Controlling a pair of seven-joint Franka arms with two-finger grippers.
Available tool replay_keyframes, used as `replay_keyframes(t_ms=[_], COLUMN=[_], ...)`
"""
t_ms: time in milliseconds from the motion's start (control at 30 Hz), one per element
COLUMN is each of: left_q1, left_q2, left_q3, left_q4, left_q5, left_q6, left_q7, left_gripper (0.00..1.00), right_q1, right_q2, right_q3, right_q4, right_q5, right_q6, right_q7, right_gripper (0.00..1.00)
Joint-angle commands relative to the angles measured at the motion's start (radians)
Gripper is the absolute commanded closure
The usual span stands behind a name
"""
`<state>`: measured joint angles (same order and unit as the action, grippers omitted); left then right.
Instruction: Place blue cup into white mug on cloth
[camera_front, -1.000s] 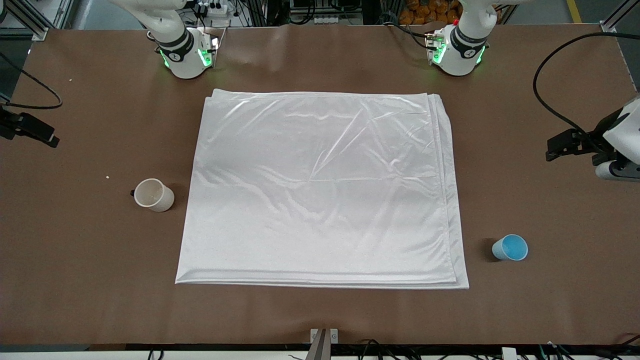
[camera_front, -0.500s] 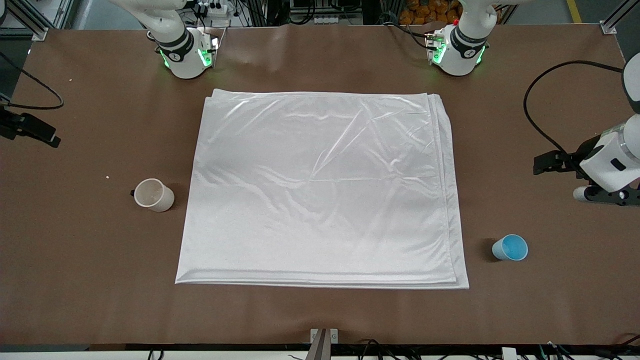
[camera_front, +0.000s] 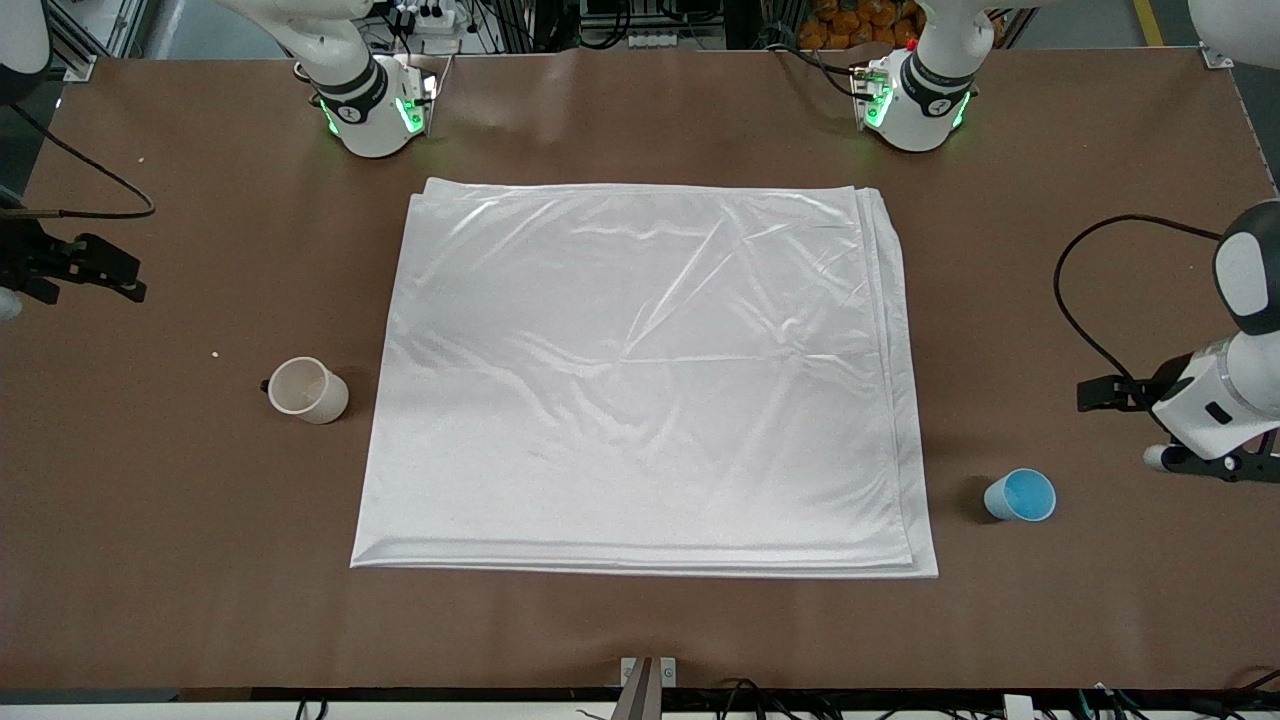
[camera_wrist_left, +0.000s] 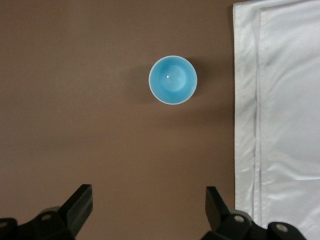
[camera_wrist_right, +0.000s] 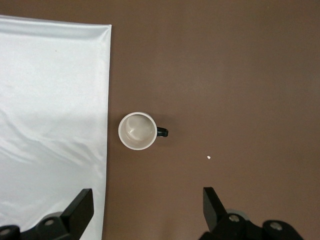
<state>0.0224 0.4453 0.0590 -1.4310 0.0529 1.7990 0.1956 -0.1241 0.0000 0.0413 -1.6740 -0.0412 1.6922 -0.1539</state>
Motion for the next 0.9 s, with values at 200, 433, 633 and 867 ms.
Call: replay_keyframes(t_ms=[200,433,633,867], left_q1=[0.039,0.039,0.044,0.042], left_q2=[0.151,0.246,0.286,0.312], left_q3=[-0.001,-0.001,-0.001,-0.001], left_q4=[0.017,0.017,0.015,0.017], left_q5=[0.018,0.016,0.015,0.012], left_q6=[0.227,0.377,0.43,0.451], left_q7=[0.061,0.056,0.048,0.045], left_gripper=[0.0,0.0,0.0,0.0], right_q1=[-0.023,-0.057,-0.071,-0.071], right_q2=[-0.054,-0.048,-0.044,-0.028], right_q3=[0.003,0.003,0.003,0.002], right_q4=[-0.141,-0.194,-0.251,-0.299], right_q5=[-0.008,0.02,0.032,0.032], right_q6=[0.096,0.13,0.194,0.251], right_q7=[-0.349,-0.578,-0.752,-0.913], right_gripper=[0.02,0.0,0.0,0.0])
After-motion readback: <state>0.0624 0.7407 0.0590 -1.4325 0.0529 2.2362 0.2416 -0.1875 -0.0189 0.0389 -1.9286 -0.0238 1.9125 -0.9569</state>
